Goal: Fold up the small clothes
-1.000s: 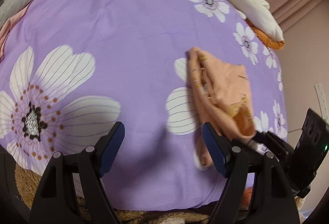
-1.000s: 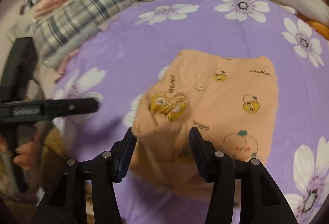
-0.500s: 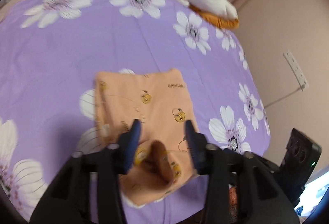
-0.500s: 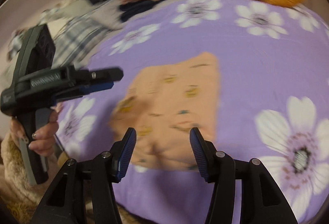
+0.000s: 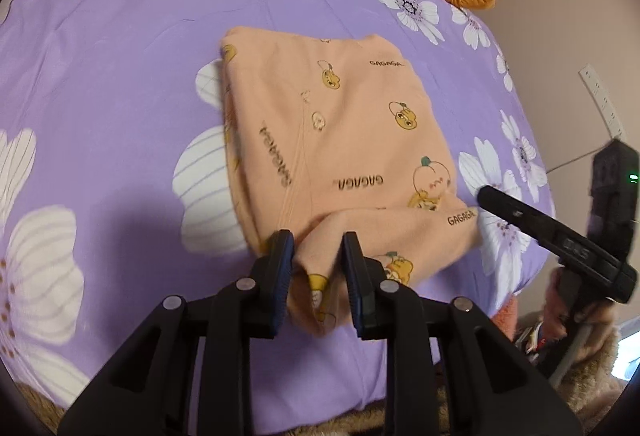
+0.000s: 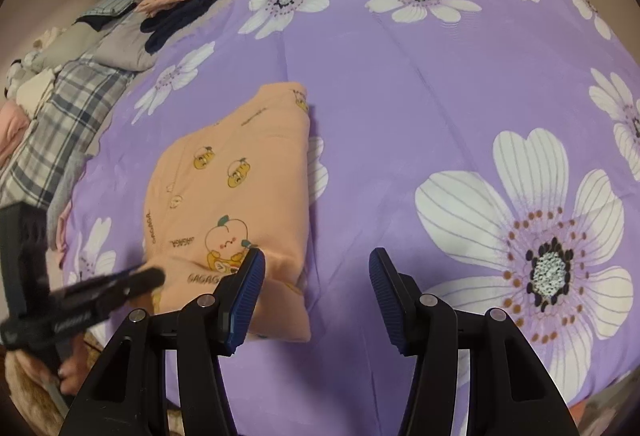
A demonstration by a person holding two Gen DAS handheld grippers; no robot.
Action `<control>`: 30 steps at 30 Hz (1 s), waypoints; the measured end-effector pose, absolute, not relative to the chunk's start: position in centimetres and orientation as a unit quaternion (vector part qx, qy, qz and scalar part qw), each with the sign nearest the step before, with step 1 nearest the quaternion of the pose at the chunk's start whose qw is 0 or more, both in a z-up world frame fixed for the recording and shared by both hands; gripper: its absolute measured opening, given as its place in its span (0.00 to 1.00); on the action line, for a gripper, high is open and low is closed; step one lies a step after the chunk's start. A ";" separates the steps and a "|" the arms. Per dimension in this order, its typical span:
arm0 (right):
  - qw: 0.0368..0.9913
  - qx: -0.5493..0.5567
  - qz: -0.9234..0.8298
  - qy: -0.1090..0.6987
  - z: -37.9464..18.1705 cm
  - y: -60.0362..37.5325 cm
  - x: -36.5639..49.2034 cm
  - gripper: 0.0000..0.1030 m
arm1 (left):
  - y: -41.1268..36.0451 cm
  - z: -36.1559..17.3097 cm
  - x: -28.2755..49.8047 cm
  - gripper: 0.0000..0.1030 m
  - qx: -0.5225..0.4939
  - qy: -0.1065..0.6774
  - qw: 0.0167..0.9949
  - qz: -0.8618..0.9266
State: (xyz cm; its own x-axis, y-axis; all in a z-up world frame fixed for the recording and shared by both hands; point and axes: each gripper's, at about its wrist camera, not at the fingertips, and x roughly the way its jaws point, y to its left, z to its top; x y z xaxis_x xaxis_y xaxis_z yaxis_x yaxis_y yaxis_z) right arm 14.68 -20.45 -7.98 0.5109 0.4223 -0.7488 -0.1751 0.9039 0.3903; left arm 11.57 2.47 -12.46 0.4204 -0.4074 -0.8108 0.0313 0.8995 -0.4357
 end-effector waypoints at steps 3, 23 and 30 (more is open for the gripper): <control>0.854 0.143 0.181 0.467 -8.3 -20.5 14.6 0.62 | 3.6 -11.3 11.5 0.63 -0.202 0.515 0.825 -0.113; 0.819 0.200 0.254 0.475 -10.6 -17.3 17.7 0.32 | 2.7 -13.2 17.3 0.27 -0.238 0.516 0.805 -0.170; 0.845 0.191 0.258 0.427 -6.4 -18.6 17.2 0.27 | 0.8 -8.3 17.1 0.26 -0.204 0.461 0.838 -0.208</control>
